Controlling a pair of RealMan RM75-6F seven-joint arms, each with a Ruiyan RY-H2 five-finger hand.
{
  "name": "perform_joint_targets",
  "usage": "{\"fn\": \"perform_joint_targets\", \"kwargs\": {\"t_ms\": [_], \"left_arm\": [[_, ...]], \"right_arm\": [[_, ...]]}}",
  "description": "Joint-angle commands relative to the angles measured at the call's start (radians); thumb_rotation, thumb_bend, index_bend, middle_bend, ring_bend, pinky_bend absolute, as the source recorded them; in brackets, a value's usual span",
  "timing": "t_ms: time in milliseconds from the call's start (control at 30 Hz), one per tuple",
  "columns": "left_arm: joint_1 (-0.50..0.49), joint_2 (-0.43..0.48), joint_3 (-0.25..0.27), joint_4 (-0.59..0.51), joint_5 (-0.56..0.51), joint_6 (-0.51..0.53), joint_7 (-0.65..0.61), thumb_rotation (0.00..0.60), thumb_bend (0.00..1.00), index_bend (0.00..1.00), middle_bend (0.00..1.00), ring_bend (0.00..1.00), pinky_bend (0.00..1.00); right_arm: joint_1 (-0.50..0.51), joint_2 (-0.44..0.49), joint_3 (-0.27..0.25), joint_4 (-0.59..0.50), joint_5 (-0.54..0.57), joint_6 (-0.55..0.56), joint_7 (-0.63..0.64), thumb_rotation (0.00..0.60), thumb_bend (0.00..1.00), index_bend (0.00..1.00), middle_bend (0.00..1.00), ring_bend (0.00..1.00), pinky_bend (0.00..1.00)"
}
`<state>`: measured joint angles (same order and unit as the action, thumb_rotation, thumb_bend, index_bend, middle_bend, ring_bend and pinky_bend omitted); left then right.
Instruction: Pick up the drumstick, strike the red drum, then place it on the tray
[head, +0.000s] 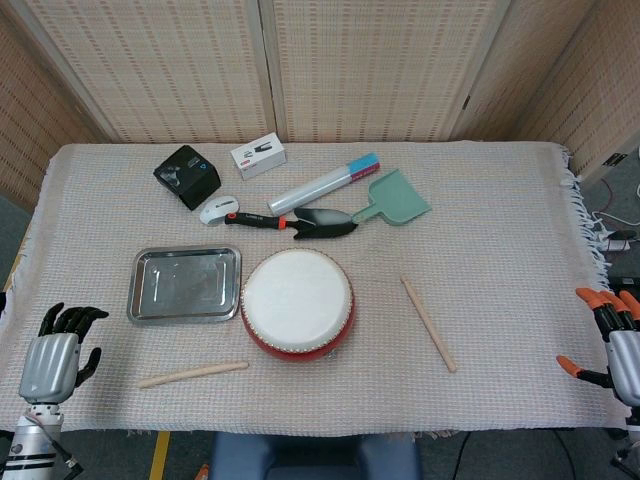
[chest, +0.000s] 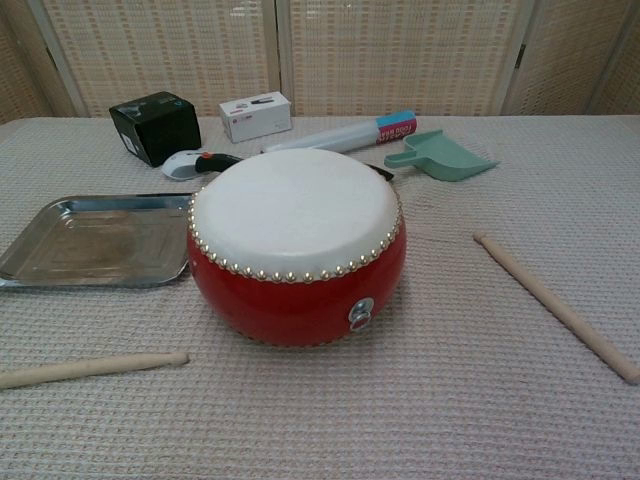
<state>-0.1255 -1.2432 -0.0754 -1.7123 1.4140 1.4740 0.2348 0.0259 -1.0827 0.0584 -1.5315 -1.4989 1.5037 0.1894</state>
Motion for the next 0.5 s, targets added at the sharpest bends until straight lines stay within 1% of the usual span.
{"fn": "perform_joint_targets", "kwargs": {"t_ms": [33, 267, 400, 500], "left_arm": [[-0.004, -0.006, -0.002, 0.000, -0.002, -0.005, 0.002, 0.600, 0.34, 0.31, 0.25, 0.19, 0.10], [-0.011, -0.017, -0.006, 0.004, 0.002, -0.007, 0.001, 0.600, 0.34, 0.31, 0.26, 0.19, 0.10], [-0.019, -0.016, -0.007, -0.007, 0.038, 0.000, -0.046, 0.600, 0.34, 0.36, 0.28, 0.21, 0.11], [-0.035, -0.016, -0.001, -0.019, 0.071, -0.017, -0.081, 0.600, 0.34, 0.39, 0.30, 0.22, 0.12]], "right_arm": [[0.004, -0.003, 0.006, -0.001, 0.001, 0.001, -0.006, 0.600, 0.10, 0.14, 0.13, 0.00, 0.04], [0.001, -0.001, 0.013, -0.004, 0.005, 0.015, -0.013, 0.600, 0.10, 0.14, 0.13, 0.00, 0.04], [-0.005, -0.003, 0.020, -0.001, 0.002, 0.036, -0.013, 0.600, 0.10, 0.14, 0.13, 0.00, 0.04], [-0.005, -0.003, 0.023, 0.000, -0.003, 0.045, -0.017, 0.600, 0.10, 0.14, 0.13, 0.00, 0.04]]}}
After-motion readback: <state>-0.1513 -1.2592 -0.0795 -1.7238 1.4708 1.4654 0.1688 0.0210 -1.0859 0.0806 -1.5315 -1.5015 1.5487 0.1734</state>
